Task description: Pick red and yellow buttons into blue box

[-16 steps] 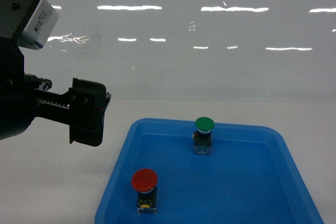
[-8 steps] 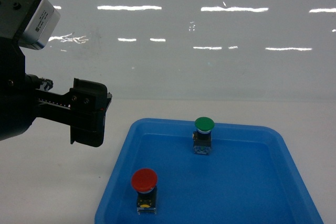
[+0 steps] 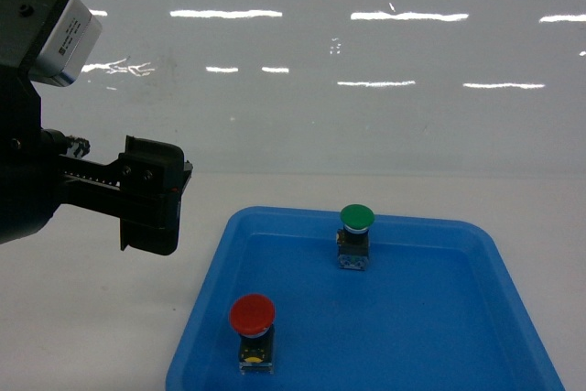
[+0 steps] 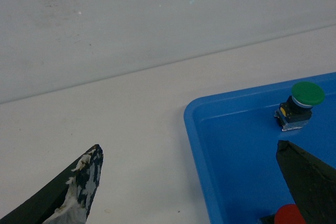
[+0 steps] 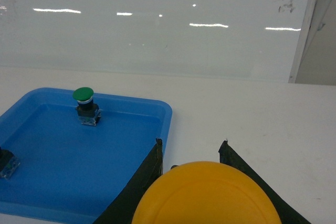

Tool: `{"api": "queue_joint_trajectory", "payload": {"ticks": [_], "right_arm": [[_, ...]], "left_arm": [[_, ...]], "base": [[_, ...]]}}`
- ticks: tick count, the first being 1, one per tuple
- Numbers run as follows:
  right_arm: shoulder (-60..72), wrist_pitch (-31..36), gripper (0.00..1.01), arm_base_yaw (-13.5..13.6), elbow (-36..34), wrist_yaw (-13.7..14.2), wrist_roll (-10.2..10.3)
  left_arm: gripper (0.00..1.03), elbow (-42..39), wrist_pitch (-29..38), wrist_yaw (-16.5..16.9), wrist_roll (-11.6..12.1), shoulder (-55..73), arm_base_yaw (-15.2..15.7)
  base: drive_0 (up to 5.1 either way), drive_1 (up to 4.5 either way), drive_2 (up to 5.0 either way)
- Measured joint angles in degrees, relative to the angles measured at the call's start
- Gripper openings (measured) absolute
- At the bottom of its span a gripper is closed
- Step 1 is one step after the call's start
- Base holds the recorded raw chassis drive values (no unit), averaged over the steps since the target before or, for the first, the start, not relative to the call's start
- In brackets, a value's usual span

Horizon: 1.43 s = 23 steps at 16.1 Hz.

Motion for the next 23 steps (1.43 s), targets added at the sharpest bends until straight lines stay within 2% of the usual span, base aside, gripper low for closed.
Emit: {"api": "queue_joint_trajectory", "payload": {"ticks": [2,4,7,8,10,15,16,23], "right_arm": [[0.0,0.0,0.28,0.0,0.0,0.0,0.0],[0.0,0.0,0.28,0.0,0.0,0.0,0.0],[0.0,0.0,0.28,0.0,0.0,0.0,0.0],[0.0,0.0,0.28,0.0,0.0,0.0,0.0],[0.0,0.0,0.28,0.0,0.0,0.0,0.0],[0.0,0.0,0.28,0.0,0.0,0.0,0.0],[0.0,0.0,0.28,0.0,0.0,0.0,0.0],[0.0,0.0,0.28,0.0,0.0,0.0,0.0]], "left_arm": [[0.98,0.3,-1.7,0.7,-0.1,0.0,-0.5],[0.98,2.9,-6.7,1.0,-1.1,1.2,-2.6],[0.98,10.7,-14.0,0.8,-2.4,6.8,-6.0],[0.98,14.4,-19.2,0.4,-4.0,11.2,-8.7],[0.98,16.9,-23.0,0.7,-6.6,15.0,-10.6],[0.98,17.0,-23.6,-0.4,-10.2,21.2,-11.3],[0.98,17.0,-23.8,2.4,-13.7,23.8,-11.4],[0.98,17.0,-22.6,4.4,-15.8,24.6,-12.9]], "base": [[0.0,0.00,0.0],[0.0,0.00,0.0],[0.0,0.00,0.0],[0.0,0.00,0.0],[0.0,0.00,0.0],[0.0,0.00,0.0],[0.0,0.00,0.0],[0.0,0.00,0.0]]}}
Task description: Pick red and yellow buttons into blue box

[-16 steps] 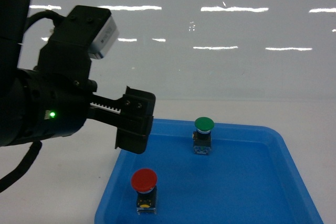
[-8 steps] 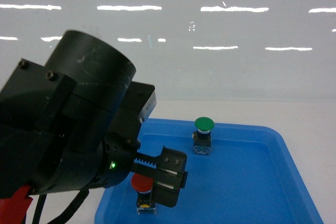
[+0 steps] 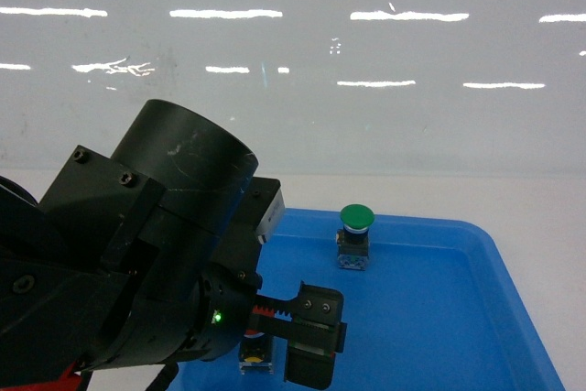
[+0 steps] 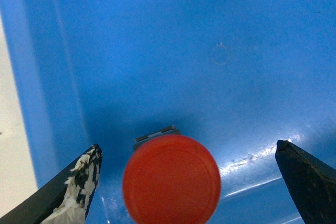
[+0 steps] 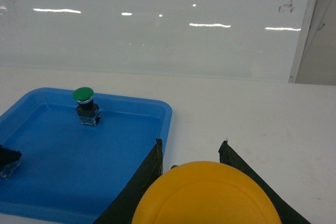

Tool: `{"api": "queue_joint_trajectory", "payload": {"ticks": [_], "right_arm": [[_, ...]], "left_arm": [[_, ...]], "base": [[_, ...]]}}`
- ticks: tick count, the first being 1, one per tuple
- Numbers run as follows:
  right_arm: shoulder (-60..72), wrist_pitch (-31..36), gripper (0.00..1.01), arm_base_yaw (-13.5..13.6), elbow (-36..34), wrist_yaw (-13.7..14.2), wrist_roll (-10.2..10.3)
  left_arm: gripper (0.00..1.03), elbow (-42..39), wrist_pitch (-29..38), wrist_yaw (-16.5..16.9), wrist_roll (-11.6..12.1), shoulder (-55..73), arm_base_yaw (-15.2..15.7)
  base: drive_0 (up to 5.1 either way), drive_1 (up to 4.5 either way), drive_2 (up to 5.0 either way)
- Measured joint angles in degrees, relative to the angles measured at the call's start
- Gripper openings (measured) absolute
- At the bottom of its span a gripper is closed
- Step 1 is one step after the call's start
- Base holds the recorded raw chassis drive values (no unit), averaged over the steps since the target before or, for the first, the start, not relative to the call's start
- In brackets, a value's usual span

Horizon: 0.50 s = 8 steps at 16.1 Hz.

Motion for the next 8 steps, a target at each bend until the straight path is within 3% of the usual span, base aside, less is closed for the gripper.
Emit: {"api": "queue_joint_trajectory", "payload": {"ticks": [8], "right_arm": [[0.0,0.0,0.28,0.0,0.0,0.0,0.0]], "left_arm": [[0.98,-1.9,6.5,1.7,-2.5,5.1,-0.2]], "base": [[0.0,0.00,0.0]]}}
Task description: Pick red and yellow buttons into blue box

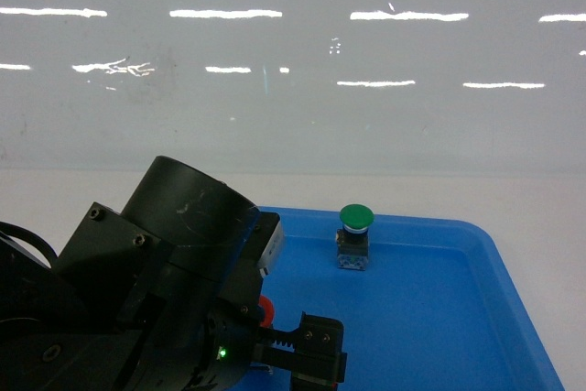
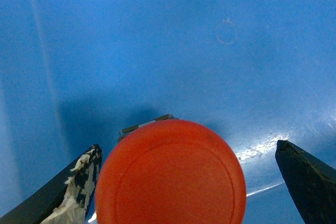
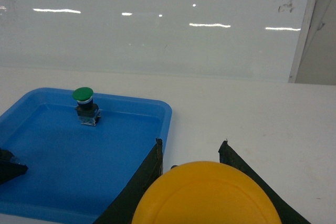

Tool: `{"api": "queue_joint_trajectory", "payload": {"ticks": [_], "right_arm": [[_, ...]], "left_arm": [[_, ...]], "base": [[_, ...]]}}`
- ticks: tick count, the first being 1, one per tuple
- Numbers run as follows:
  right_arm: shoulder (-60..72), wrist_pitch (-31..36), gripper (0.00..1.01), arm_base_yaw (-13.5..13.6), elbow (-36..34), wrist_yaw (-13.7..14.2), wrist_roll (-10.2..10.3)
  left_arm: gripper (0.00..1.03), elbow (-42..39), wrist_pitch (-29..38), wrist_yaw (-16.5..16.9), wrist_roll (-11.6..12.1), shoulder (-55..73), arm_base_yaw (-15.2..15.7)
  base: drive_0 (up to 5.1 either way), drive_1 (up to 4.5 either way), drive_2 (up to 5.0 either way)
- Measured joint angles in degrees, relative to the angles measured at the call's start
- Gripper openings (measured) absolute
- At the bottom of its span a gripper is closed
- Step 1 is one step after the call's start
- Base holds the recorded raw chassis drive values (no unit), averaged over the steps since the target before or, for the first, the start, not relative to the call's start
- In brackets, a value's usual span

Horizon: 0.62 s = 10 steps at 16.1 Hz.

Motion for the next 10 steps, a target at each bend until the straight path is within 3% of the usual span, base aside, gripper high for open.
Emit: {"api": "queue_joint_trajectory", "payload": {"ticks": [2,8,9,10], "right_arm": [[0.0,0.0,0.28,0.0,0.0,0.0,0.0],[0.0,0.0,0.28,0.0,0.0,0.0,0.0],[0.0,0.0,0.28,0.0,0.0,0.0,0.0],[0.0,0.0,0.28,0.0,0.0,0.0,0.0]], "left_arm": [[0.93,0.0,1.9,1.0,0.0,0.2,0.0],[0.39,-0.2,4.7,0.5,0.2,1.2,0.4],[0.31,-0.2,5.1,0.4,0.1,1.3,0.4],[0.30,-0.2,5.5,0.4,0.2,1.5,0.4]], "base": [[0.0,0.00,0.0],[0.0,0.00,0.0],[0.0,0.00,0.0],[0.0,0.00,0.0]]}}
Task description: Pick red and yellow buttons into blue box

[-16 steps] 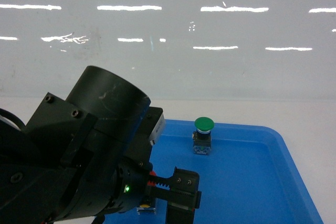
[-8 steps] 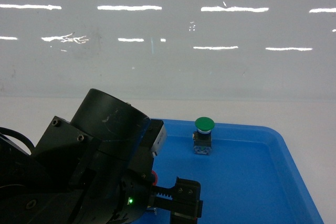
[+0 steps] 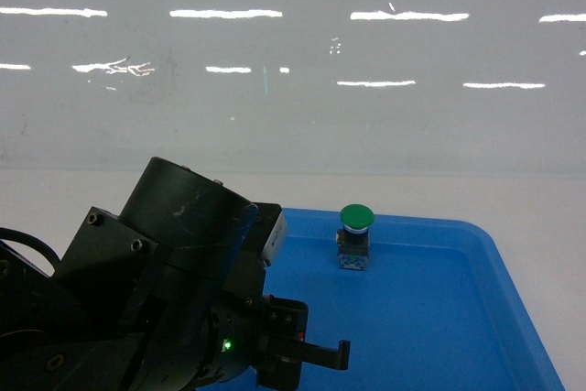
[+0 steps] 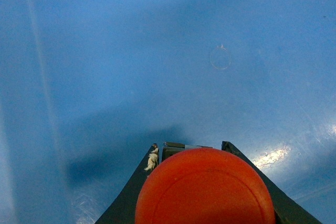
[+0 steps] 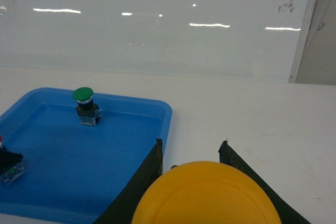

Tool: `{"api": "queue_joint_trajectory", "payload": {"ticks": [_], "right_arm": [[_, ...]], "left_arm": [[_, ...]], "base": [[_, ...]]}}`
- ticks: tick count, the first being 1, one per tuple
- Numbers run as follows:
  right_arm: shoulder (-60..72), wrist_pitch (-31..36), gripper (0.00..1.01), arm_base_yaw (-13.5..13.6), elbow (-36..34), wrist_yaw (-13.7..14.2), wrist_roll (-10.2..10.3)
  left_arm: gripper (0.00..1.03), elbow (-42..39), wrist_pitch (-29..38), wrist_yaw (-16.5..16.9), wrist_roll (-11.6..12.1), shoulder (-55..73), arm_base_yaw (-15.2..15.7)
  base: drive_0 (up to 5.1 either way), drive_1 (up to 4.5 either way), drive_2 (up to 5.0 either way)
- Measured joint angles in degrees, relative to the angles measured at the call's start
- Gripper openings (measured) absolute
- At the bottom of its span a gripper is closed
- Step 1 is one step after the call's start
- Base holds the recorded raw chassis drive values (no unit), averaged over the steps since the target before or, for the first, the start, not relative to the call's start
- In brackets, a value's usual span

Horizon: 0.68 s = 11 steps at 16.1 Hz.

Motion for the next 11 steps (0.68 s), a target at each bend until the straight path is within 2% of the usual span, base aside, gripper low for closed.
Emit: {"api": "queue_joint_trajectory", "payload": {"ticks": [3,5,6,9,10,11], "right_arm": [[0.0,0.0,0.28,0.0,0.0,0.0,0.0],[0.0,0.0,0.28,0.0,0.0,0.0,0.0],[0.0,0.0,0.28,0.0,0.0,0.0,0.0],[0.0,0.0,0.28,0.0,0.0,0.0,0.0],[0.0,0.0,0.28,0.0,0.0,0.0,0.0],[0.0,0.0,0.28,0.0,0.0,0.0,0.0]], "left_arm": [[0.30,-0.8,1.5,-0.6,0.2,0.2,0.3],[0.30,-2.6,3.4,-2.2,2.4,-0.7,1.0],[0.30,-4.7,5.5,-3.5,4.2,-2.6,2.1],[0.30,-7.5,9.6,-3.0,7.6,-13.8,7.7],[0.30,-7.5,11.8,-4.1,8.8,-16.7,9.0],[0.30,-8.9,18.3,-4.3,11.0,-22.0,11.7]], "base": [[0.0,0.00,0.0],[0.0,0.00,0.0],[0.0,0.00,0.0],[0.0,0.00,0.0],[0.0,0.00,0.0],[0.0,0.00,0.0]]}}
